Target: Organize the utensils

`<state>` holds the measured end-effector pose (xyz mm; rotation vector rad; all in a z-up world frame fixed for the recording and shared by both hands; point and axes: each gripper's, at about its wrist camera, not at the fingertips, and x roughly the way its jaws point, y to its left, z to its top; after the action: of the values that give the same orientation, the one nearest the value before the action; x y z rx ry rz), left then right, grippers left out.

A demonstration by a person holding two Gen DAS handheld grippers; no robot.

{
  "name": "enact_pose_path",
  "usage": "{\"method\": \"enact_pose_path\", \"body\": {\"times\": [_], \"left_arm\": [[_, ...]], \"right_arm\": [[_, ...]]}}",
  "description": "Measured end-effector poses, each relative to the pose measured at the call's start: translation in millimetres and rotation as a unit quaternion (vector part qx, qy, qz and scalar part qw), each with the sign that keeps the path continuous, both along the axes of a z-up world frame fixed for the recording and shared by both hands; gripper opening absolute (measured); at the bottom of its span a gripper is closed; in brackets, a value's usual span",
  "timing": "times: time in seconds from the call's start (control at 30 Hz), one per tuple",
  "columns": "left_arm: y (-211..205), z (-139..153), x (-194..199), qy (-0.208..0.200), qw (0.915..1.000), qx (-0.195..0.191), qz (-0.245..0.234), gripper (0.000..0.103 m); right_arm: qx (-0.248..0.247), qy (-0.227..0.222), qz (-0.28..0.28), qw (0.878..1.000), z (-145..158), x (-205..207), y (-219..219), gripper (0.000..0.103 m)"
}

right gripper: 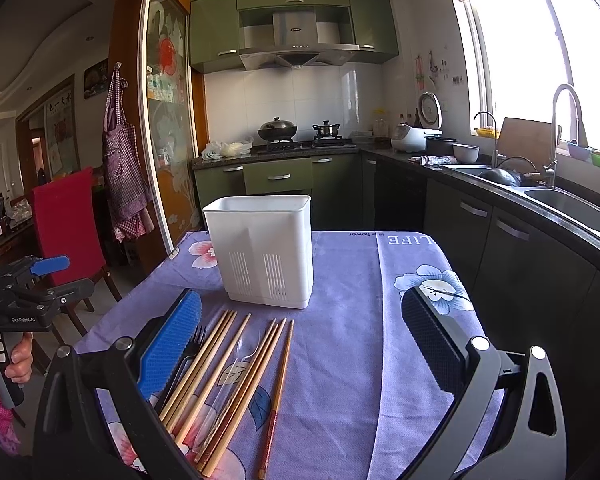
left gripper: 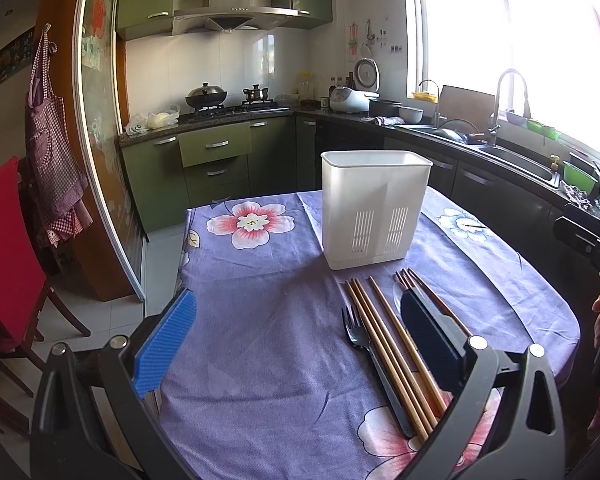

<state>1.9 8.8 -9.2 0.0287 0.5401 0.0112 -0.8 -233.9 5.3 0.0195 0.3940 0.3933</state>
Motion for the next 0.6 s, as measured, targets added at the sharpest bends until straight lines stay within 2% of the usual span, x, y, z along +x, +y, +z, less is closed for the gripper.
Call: {"method": "enact_pose_path", "body": {"times": [0.6], "left_arm": [[3.5, -1.1, 0.8, 0.006, 1.0000, -0.005, 0.003, 0.097]], "right_arm": [[0.000, 0.002, 0.002, 1.000, -1.9, 0.6, 0.9, 0.099]]}}
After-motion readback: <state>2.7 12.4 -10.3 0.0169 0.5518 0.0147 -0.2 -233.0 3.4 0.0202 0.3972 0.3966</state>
